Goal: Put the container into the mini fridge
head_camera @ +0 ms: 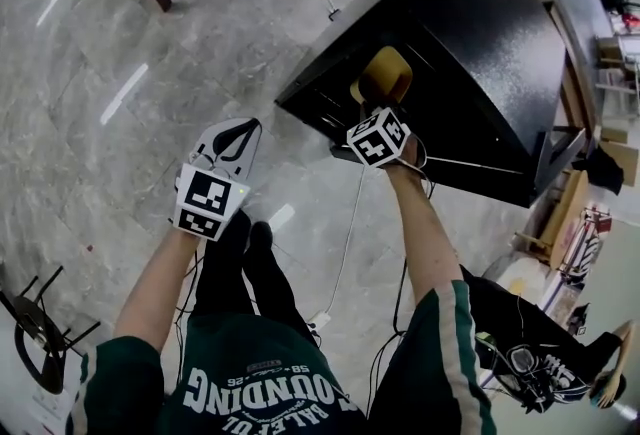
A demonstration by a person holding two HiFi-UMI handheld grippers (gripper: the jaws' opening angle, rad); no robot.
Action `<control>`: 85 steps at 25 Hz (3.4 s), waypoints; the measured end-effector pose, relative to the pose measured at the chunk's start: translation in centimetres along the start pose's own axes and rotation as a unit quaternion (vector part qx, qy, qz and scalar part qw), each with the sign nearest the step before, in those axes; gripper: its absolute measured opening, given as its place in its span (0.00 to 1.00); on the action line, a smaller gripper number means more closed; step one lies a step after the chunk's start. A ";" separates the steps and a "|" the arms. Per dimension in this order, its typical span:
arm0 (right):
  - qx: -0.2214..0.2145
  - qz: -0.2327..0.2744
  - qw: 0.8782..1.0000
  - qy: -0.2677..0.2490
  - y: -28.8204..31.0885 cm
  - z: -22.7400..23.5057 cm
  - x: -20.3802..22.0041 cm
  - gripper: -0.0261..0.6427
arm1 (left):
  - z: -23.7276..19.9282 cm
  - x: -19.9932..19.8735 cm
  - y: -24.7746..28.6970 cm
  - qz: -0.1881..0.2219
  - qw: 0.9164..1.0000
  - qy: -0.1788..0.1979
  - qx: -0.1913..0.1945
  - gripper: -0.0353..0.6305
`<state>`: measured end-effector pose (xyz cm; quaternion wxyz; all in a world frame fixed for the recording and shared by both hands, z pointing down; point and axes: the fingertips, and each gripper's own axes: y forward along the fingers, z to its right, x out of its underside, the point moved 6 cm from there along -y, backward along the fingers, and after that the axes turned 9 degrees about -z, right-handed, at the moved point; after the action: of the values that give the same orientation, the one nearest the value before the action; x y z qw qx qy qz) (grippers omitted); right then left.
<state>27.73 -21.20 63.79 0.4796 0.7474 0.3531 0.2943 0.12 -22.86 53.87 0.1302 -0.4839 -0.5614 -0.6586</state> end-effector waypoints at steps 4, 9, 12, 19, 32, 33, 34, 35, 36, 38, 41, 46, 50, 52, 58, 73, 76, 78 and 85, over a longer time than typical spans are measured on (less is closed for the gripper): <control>0.010 -0.004 1.000 0.003 0.9 0.8 0.5 0.10 | 0.1 0.3 0.1 -0.001 1.000 -0.006 -0.001 0.07; 0.026 -0.011 1.000 0.003 1.5 2.2 1.7 0.10 | 0.3 0.2 -0.2 -0.001 1.000 -0.007 -0.002 0.08; 0.036 -0.006 0.999 0.016 2.1 2.8 1.7 0.10 | -0.3 0.6 -0.5 -0.005 1.000 -0.007 -0.004 0.07; 0.047 -0.005 0.998 0.027 2.2 3.2 2.1 0.10 | -0.2 1.2 -1.0 -0.013 1.000 -0.005 -0.002 0.08; 0.052 0.012 0.998 0.040 1.7 3.0 2.4 0.10 | 0.2 1.3 -1.2 -0.013 1.000 -0.009 -0.004 0.08; 0.052 0.012 0.998 0.039 1.7 3.0 2.4 0.10 | 0.3 1.4 -1.2 -0.014 1.000 -0.009 -0.004 0.08; 0.053 0.011 0.998 0.039 1.7 3.0 2.5 0.10 | 0.3 1.4 -1.2 -0.015 1.000 -0.008 -0.004 0.08; 0.054 0.011 0.998 0.039 1.8 3.1 2.5 0.10 | 0.3 1.5 -1.1 -0.016 1.000 -0.008 -0.003 0.07; 0.055 0.010 0.998 0.040 1.9 3.2 2.6 0.10 | 0.3 1.6 -1.0 -0.017 1.000 -0.008 -0.003 0.08; 0.054 0.009 0.998 0.045 1.9 3.3 2.8 0.10 | 0.3 1.7 -0.9 -0.018 1.000 -0.009 -0.003 0.08; 0.051 0.009 0.997 0.057 2.2 3.1 3.0 0.10 | 0.3 2.0 -1.0 -0.018 1.000 -0.012 -0.004 0.08; 0.053 0.007 0.997 0.060 2.3 3.0 3.1 0.10 | 0.3 2.4 -1.0 -0.020 1.000 -0.012 -0.003 0.08; 0.055 0.007 0.997 0.060 2.3 3.0 3.2 0.10 | 0.5 2.8 -1.1 -0.022 1.000 -0.014 -0.002 0.08; 0.055 0.007 0.997 0.058 2.3 3.0 3.2 0.10 | 0.5 2.9 -1.1 -0.023 1.000 -0.015 -0.002 0.08; 0.062 0.007 0.996 0.056 2.2 3.2 3.3 0.10 | 0.7 3.1 -1.1 -0.026 1.000 -0.016 -0.001 0.07; 0.058 -0.001 0.997 0.057 2.3 3.3 3.6 0.10 | 0.6 3.6 -1.3 -0.031 0.999 -0.020 0.000 0.08; 0.057 -0.001 0.997 0.057 2.0 3.2 3.5 0.10 | 0.6 3.6 -1.5 -0.030 0.999 -0.020 0.000 0.08; 0.055 0.001 0.997 0.056 1.9 3.2 3.4 0.10 | 0.6 3.5 -1.6 -0.029 0.999 -0.020 0.000 0.08; 0.060 0.006 0.997 0.055 1.0 3.4 3.0 0.10 | 0.7 2.9 -2.1 -0.024 1.000 -0.019 -0.001 0.07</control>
<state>32.34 -20.76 63.76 0.4122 0.7595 0.3914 0.3162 -2.47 -20.47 54.83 0.1029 -0.4825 -0.5745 -0.6531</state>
